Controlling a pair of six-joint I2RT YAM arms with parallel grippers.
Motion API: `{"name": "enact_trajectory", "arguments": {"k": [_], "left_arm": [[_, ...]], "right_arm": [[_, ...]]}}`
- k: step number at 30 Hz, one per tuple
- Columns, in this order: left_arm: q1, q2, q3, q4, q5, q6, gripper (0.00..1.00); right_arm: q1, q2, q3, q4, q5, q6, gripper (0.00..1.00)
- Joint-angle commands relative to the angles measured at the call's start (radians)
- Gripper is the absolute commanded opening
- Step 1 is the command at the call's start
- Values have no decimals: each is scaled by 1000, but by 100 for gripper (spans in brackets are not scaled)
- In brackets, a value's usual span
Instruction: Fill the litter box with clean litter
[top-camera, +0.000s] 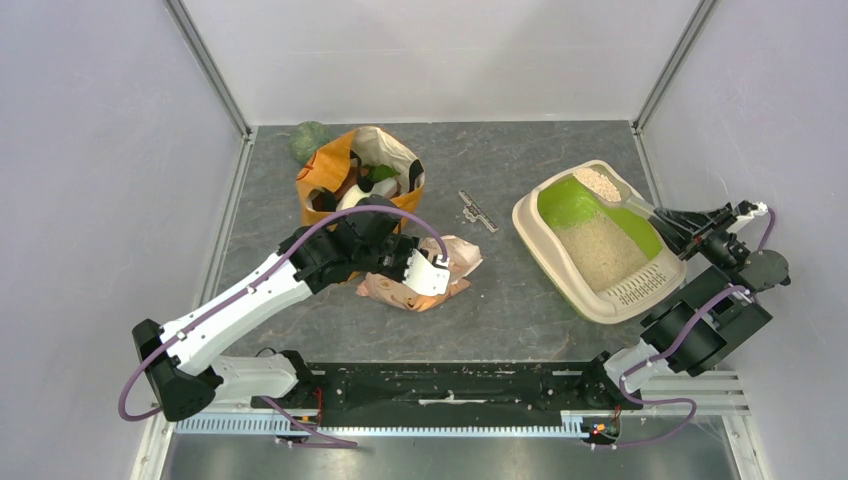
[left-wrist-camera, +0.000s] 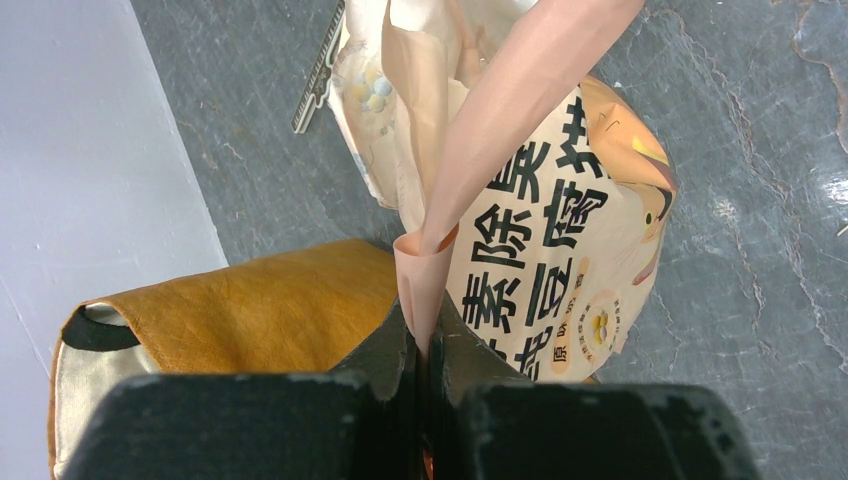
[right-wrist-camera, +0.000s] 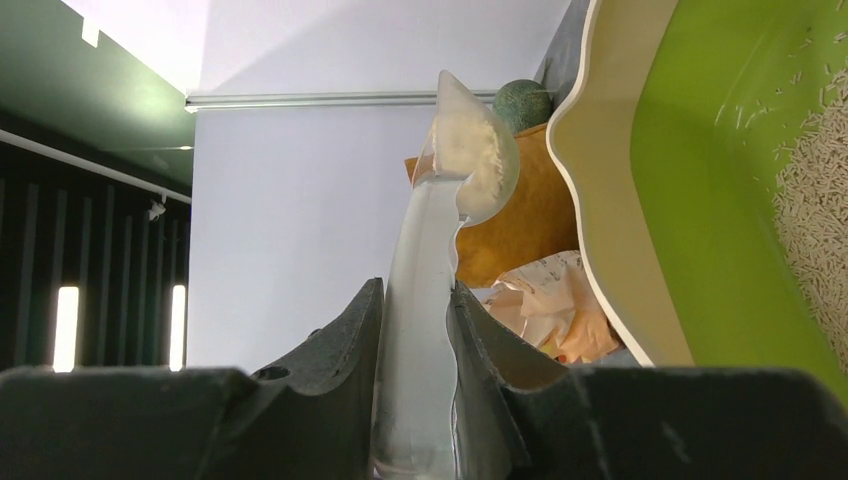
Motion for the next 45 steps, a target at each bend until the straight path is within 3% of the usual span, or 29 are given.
{"name": "enact_trajectory", "arguments": {"k": [1,13,27,39,45], "left_arm": [[-10,-20,12,74,50,33,2],[-9,-25,-9,97,50,31,2],[-10,-34,-24,106,46,30,2],[-9,-25,-23,111,44,29,2],[-8,-34,-42,114,34,40,2]], "right_arm": [[-43,-22,-11,57,-48,50,0],[-44,-65,24,57,-48,161,0],[-43,77,-38,57,-48,5,0],[43,36,91,56,52,244,0],[56,28,180,56,101,260,0]]}}
